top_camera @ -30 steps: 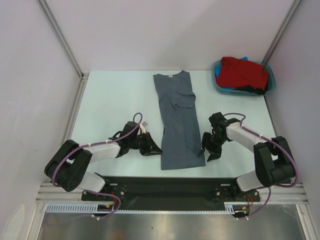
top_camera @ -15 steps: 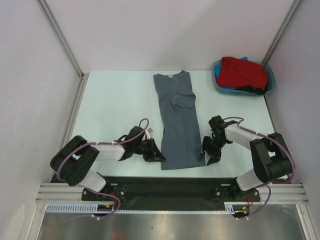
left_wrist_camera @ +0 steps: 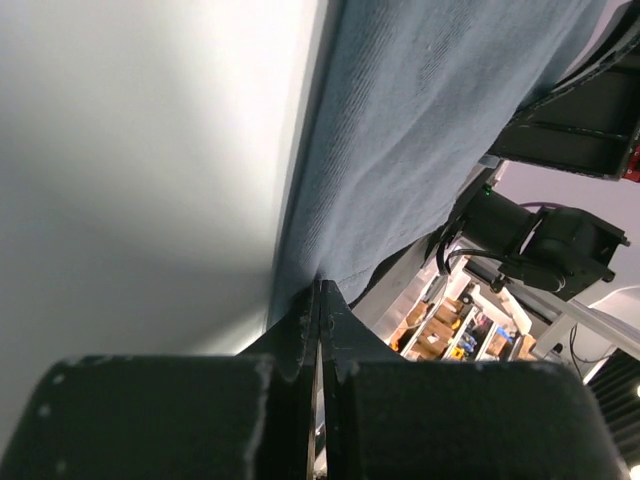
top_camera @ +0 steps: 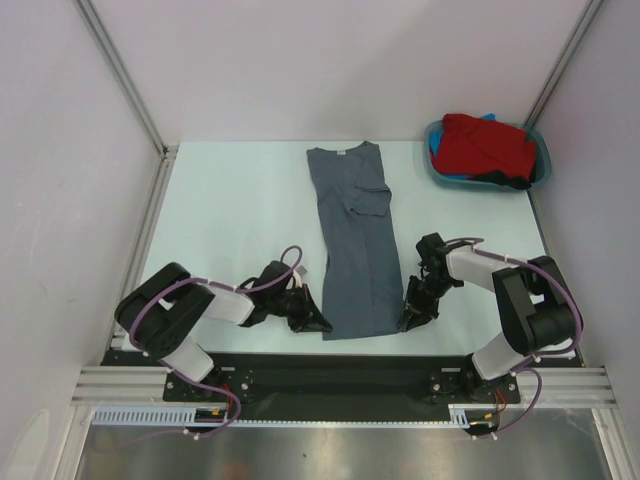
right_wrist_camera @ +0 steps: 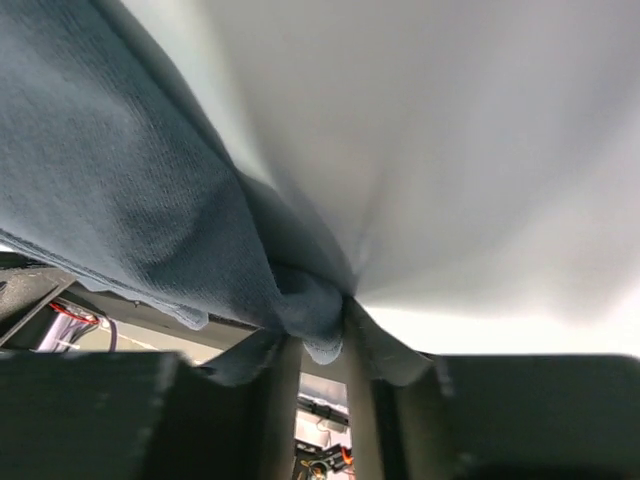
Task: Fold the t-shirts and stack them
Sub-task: Fold the tshirt
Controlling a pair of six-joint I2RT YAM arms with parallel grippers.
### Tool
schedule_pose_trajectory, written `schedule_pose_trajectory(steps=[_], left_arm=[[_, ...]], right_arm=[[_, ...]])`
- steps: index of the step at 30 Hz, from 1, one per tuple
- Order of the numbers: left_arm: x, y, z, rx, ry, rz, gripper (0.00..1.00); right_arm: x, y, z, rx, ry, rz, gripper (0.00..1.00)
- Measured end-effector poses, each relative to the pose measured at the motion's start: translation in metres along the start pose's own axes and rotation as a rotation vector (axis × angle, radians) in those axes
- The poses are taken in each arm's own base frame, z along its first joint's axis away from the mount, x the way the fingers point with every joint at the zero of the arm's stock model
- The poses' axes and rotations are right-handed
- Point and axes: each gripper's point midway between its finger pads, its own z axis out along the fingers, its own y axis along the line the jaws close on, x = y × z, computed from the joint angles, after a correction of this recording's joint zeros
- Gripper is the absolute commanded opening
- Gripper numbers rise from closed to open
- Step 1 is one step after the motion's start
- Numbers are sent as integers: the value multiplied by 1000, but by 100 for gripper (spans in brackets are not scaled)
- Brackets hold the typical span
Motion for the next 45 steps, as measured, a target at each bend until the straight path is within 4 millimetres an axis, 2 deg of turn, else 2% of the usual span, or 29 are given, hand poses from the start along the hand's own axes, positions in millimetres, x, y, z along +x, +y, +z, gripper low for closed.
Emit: schedule_pose_trajectory(steps=[3,4,5,13,21,27,28,30,32,33,36,41,45], left_arm=[[1,-3,3,17,9,-1,0],[2,-4,4,21,13,-2,0],[3,-4,5,24,15,0,1],[8,-7,3,24,26,-13,0],[19,-30,-28,41,15,19,0],[28,-37,-49,73,-23,40,0],[30,-34,-51,77,-30,35,7],[32,-23,-50,64,-39,18,33],[33,-9,-47,31,-45,-10,71],[32,-5,-46,14,-49,-14,99],[27,1,-40,-27,-56,-20,100],[2,-15,-28,-73,-105,62,100],[-3,-25,-12,-72,-87,88,100]], right_arm=[[-1,0,1,-2,1,-7,11],[-1,0,1,-3,1,-7,2],[-1,0,1,-4,2,-11,0],[2,0,-3,-7,-1,-27,0],[13,9,-35,-27,-13,-89,0],[26,4,-46,-20,2,-111,0],[28,3,-46,-17,6,-114,0],[30,0,-43,-14,18,-116,0],[32,-2,-41,-8,31,-110,0],[32,-2,-40,-7,35,-110,0],[31,-2,-36,-2,52,-105,0],[30,-1,-32,8,67,-107,0],[27,3,-33,1,58,-117,0]])
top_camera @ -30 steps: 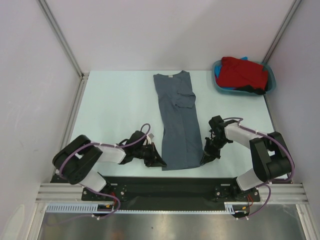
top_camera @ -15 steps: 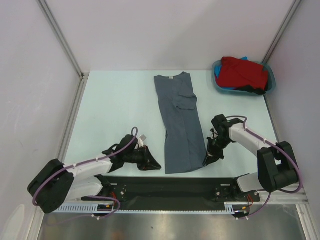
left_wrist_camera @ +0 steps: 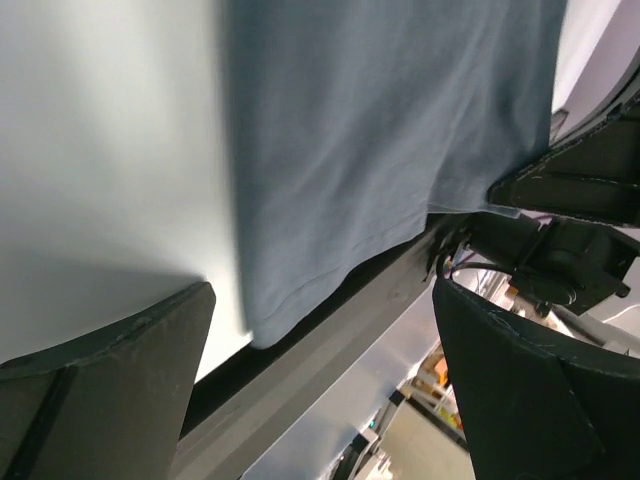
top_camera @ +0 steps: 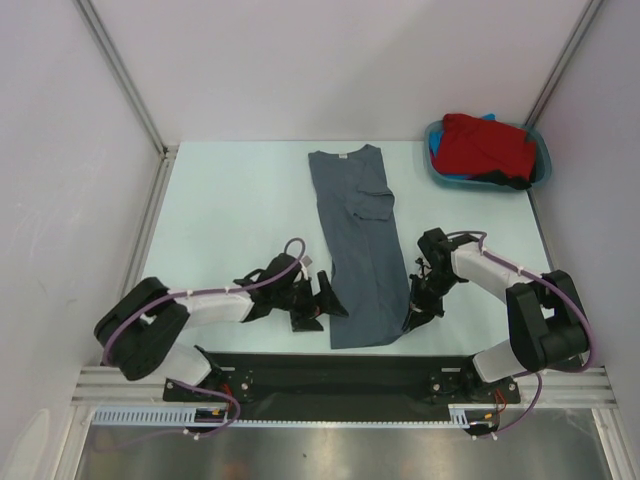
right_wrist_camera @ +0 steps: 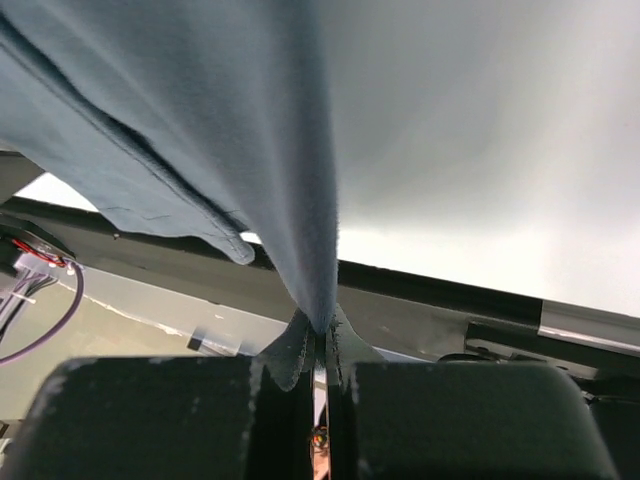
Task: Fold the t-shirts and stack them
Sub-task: Fold the tshirt
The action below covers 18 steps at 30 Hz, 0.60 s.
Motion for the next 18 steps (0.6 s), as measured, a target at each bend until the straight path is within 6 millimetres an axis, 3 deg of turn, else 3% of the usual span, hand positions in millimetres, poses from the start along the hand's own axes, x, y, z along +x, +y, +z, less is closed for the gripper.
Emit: schedule_pose_trajectory(steps=[9,18], left_arm=[[19,-35,36,39,106,95,100],[30,-26,33,5,113,102,82]], right_arm=[[-4,5,-3,-9,-15,-7,0],[-4,5,-3,-8,-15,-7,0]])
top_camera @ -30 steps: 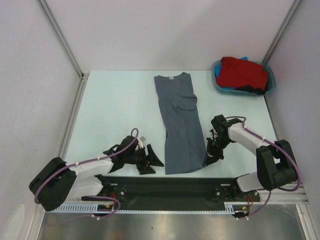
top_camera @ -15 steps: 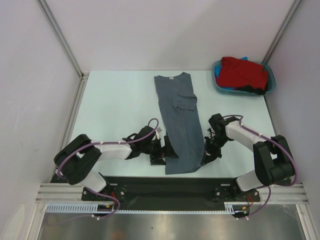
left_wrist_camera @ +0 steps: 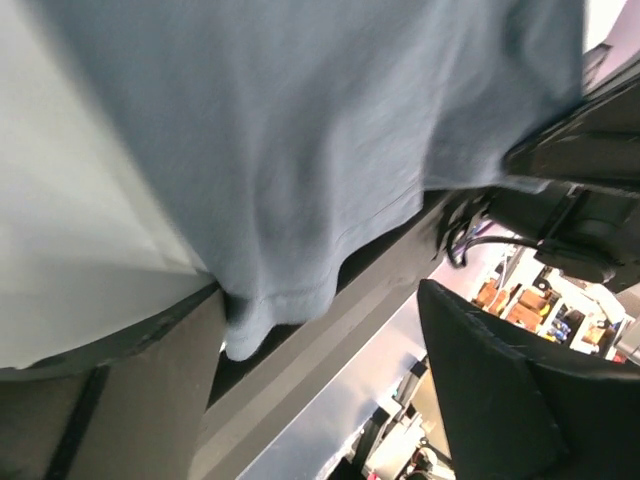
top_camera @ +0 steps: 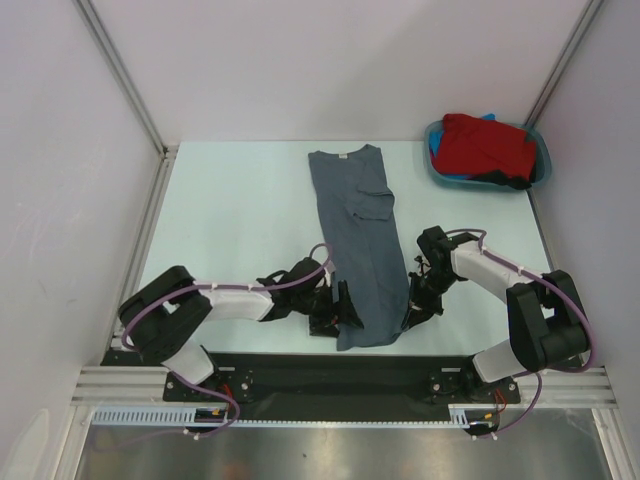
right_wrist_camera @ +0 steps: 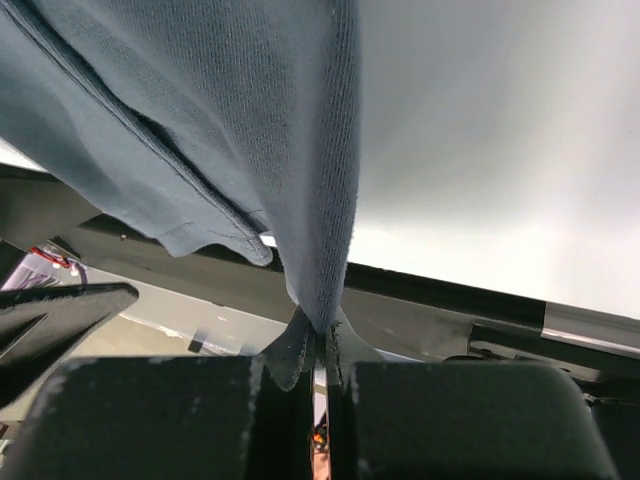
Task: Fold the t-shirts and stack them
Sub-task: Fold the tshirt
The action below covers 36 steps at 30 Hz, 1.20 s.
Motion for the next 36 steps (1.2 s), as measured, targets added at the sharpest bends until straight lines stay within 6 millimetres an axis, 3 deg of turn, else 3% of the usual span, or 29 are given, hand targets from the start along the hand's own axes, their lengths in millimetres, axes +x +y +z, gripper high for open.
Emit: schedule_pose_trajectory(steps=[3,7,9,13,16,20,28,36], left_arm=[[8,11,-5,-31,9,-20,63],[15,23,-8,-73,20,-41,49],[17,27,-7,-88,26,-47,47],[23,30,-4,-92,58,-55,29],[28,32,-1,-93,85,-57,22],[31,34,1,-95,99,-61,0],[31,33,-2,-100,99,-56,0],[30,37,-36,-169,30,-20,0]], right_arm=[[0,0,0,0,0,-2,0],[0,1,0,-1,-1,-3,0],[0,1,0,-2,-2,-3,0],[0,1,0,-1,-2,-3,0],[0,1,0,-2,-2,-3,0],[0,1,0,-1,-2,-5,0],[2,0,0,3,5,-6,0],[17,-7,-2,31,57,-52,0]])
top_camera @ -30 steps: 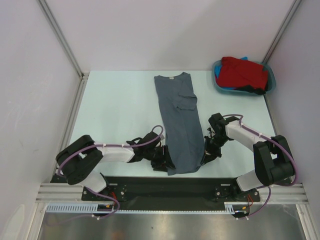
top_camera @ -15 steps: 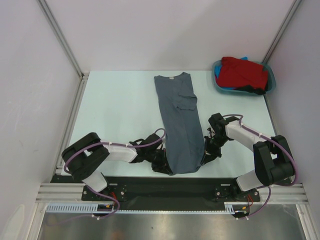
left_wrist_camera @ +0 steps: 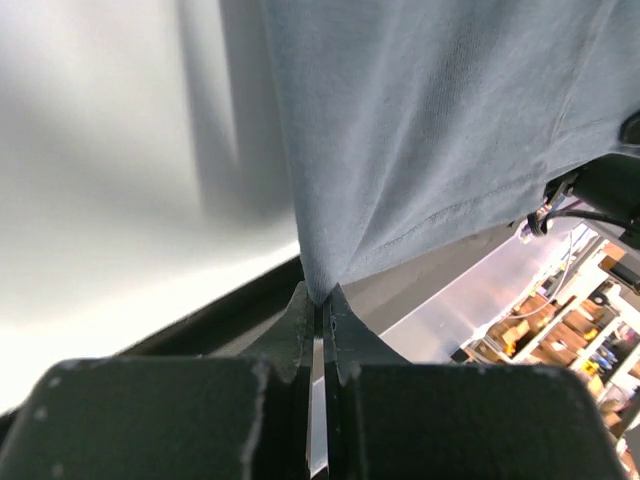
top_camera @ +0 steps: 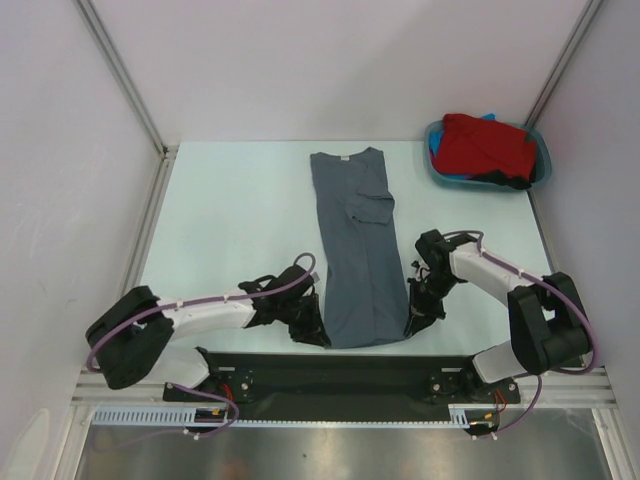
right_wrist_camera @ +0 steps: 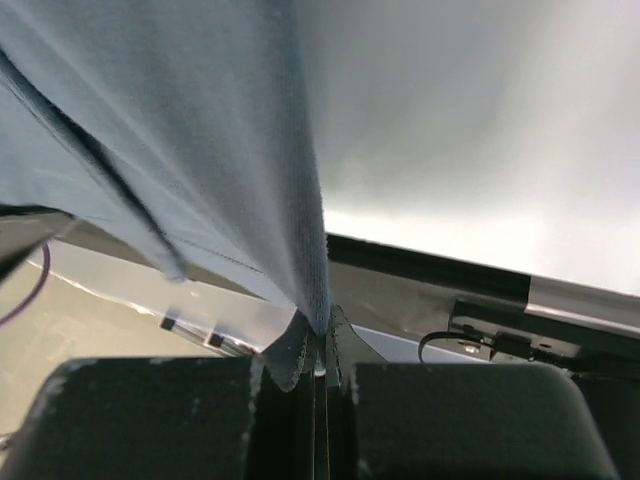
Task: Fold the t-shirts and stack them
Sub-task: Fold the tshirt
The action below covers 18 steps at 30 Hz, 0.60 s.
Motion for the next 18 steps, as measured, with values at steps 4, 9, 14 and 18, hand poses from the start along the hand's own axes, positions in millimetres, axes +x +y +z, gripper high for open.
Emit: schedule_pose_trajectory(steps=[4,9,14,18], left_arm=[[0,-2,-16,-9,-20,12,0],[5,-3,-28,-12,-22,13,0],[11,-7,-42,9,-23,3,0],[15,-13,-57,38,-38,2,0]], right_arm=[[11,4,1,3,23,-44,0],[28,12,6,11,72,-109,0],[47,18,9,21,118,-163,0],[54,20,3,19,113,-164,0]])
